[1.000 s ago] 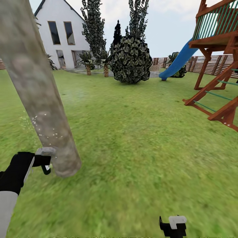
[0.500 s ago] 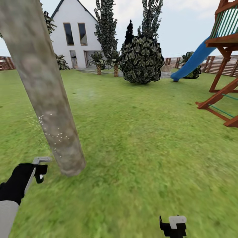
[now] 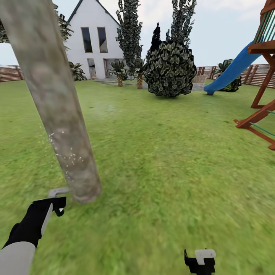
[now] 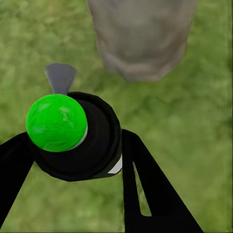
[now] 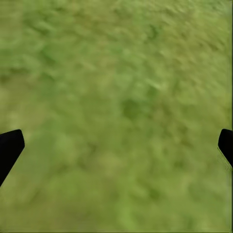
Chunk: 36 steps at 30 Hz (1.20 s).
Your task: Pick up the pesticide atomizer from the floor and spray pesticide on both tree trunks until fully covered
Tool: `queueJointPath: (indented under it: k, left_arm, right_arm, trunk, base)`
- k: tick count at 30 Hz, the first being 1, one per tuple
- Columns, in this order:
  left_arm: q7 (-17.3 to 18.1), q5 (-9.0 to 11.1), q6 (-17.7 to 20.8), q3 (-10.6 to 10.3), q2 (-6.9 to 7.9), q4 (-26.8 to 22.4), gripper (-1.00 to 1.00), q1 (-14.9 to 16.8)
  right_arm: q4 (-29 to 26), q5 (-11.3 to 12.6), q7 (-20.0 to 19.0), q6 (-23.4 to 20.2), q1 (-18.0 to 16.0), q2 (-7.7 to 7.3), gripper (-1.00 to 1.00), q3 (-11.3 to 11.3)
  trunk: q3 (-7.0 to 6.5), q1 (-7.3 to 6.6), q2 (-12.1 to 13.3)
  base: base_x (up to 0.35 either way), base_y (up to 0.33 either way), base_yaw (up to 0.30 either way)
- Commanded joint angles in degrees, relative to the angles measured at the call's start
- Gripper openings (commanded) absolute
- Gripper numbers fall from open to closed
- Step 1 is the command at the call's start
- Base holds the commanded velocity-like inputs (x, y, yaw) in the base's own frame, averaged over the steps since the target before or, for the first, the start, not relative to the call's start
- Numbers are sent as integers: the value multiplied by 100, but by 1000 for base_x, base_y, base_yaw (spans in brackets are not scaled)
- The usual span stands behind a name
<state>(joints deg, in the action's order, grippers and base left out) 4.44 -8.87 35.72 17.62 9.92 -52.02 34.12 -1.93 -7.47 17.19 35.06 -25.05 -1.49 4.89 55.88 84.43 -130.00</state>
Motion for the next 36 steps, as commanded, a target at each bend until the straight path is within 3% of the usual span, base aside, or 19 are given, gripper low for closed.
queueJointPath:
  k: [1, 9, 11, 15, 20, 23, 25, 28, 34, 36]
  left_arm:
    - [-1, -20, -3, 4, -10, 2, -100, -4]
    - [8, -53, -12, -51, -10, 15, -100, -151]
    - [8, -43, -488, -45, -43, 246, -100, -151]
    - [6, -58, -696, -112, -157, 331, -100, -151]
    - [9, -63, -701, -77, -17, 344, -100, -160]
    - [20, -48, -686, -195, -118, 364, -100, -160]
    - [0, -43, -695, -413, -317, 368, -100, -160]
    - [5, -47, -676, -463, -388, 363, -100, -160]
    - [15, -69, -612, -441, -257, 369, -100, -160]
    - [0, -41, -619, -358, 145, 376, -100, -164]
  right_arm:
    - [0, 0, 2, 0, 0, 0, 100, -1]
    - [-1, 5, 8, 1, 0, 0, 100, -4]
    - [-1, 8, 12, -1, 0, 0, 100, -5]
    - [0, 9, 12, 1, 0, 0, 100, -5]
    - [0, 6, 12, 1, 0, 0, 100, -5]
    - [0, 4, 12, 1, 0, 0, 100, -5]
    - [0, 5, 12, 1, 0, 0, 100, -5]
    - [0, 7, 12, 1, 0, 0, 100, -5]
    - [0, 2, 12, 1, 0, 0, 100, 3]
    - [0, 2, 12, 1, 0, 0, 100, 3]
  trunk:
    - [0, 0, 0]
    - [0, 0, 0]
    - [0, 0, 0]
    - [0, 0, 0]
    - [0, 0, 0]
    - [0, 0, 0]
    - [0, 0, 0]
    - [0, 0, 0]
    - [0, 0, 0]
    - [0, 0, 0]
  base:
    - [201, -207, 1]
    - [171, -230, 0]
    - [168, -232, 149]
    - [180, -226, 266]
    - [237, -191, 251]
    - [242, -186, 37]
    - [242, -186, 4]
    - [242, -186, 0]
    - [127, -96, 75]
    - [5, -3, 262]
